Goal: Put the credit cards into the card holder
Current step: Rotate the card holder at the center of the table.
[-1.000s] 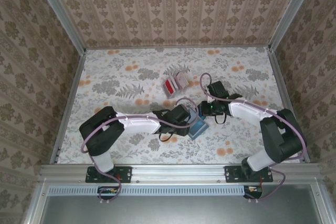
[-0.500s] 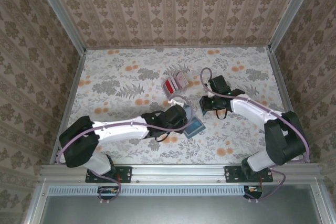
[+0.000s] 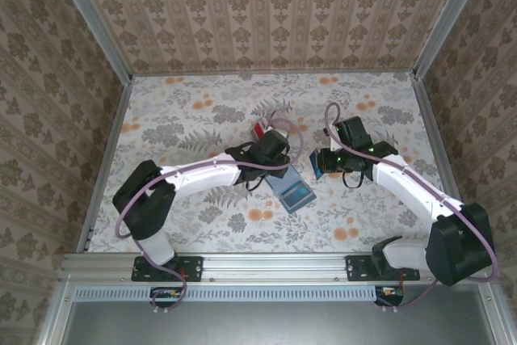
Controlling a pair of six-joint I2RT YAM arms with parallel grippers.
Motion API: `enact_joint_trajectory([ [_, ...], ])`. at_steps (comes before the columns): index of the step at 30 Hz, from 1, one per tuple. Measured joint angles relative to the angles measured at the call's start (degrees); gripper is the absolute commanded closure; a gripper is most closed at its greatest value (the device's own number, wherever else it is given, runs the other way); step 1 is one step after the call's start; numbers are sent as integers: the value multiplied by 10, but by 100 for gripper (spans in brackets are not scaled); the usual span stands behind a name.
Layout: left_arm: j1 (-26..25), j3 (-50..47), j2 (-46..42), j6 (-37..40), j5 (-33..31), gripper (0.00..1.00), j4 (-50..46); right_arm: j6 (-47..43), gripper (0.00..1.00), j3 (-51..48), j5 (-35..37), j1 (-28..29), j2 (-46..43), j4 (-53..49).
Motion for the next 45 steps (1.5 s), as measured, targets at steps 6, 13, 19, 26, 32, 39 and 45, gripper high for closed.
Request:
enact_joint_trajectory([
  [6,20,67,78,37,12,64,-50,9,94,-39,-21,3,0,-19],
  [13,43,69,88,63,45,63,-84,10,94,-39,-30,5,0,-26],
  [19,43,71,89,71,66,70,-91,11,94,-39,-45,23,2,-35],
  [26,51,73,106,74,83,98,-91,17,93,-38,-97,46,-18,-61],
  [32,70,56,100,65,85,100,-80,32,93,-37,-127,113,-8,-57],
  [39,82,-33,39,20,76,100,-76,57,93,-34,-130,185,58,-23],
  [45,83,-108,-1,-29,78,100,-63,64,95,-27,-81,203,99,-14],
])
